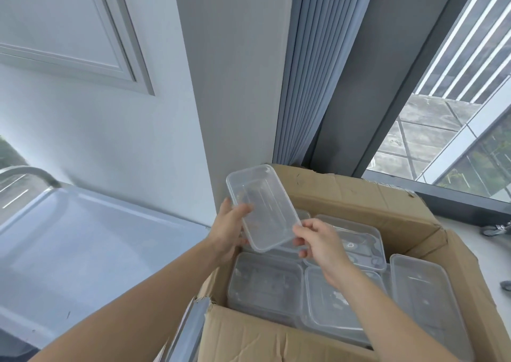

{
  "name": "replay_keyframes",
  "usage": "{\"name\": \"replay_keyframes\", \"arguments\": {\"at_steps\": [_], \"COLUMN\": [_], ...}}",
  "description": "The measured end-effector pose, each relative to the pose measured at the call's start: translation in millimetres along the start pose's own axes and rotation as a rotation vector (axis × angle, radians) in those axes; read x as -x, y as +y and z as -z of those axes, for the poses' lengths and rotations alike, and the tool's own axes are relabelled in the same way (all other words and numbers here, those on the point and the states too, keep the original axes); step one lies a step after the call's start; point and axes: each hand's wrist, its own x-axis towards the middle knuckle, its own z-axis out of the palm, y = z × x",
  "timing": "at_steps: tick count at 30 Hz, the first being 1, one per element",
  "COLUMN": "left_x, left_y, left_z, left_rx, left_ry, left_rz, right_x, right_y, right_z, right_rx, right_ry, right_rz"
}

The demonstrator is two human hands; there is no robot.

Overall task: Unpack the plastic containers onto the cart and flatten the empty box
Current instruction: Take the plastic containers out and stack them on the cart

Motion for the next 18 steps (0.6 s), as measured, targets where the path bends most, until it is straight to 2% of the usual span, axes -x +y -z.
{"name": "replay_keyframes", "arguments": {"at_steps": [2,5,8,11,15,18], "left_x": [-3.7,-11.2,-11.4,-10.3,-9.9,-9.2], "left_y": [6.2,15.1,19.3,15.2,9.0,6.9], "left_z": [4.8,15.7,24.6,30.5,34.5,32.9], "left_rx": [0.046,0.059,0.059,0.042,0.024,-0.017], "left_ry": [0.098,0.147,0.146,0.172,0.223,0.236], "left_rz": [0.003,-0.021,-0.039,-0.041,-0.025,-0.028], "right_x": [-9.2,-34.4,-58.1,-69.4,-69.8,-64.1], "right_y": [-3.1,-2.9,-1.0,-0.9,-0.7,0.3], "right_z": [0.5,2.6,-2.1,-10.0,-22.0,-28.4], "right_rx": [0.174,0.632,0.990,1.207,1.477,1.575], "right_ry": [0.020,0.045,-0.054,-0.114,-0.058,-0.032], "right_rz": [0.064,0.207,0.256,0.272,0.285,0.314]}}
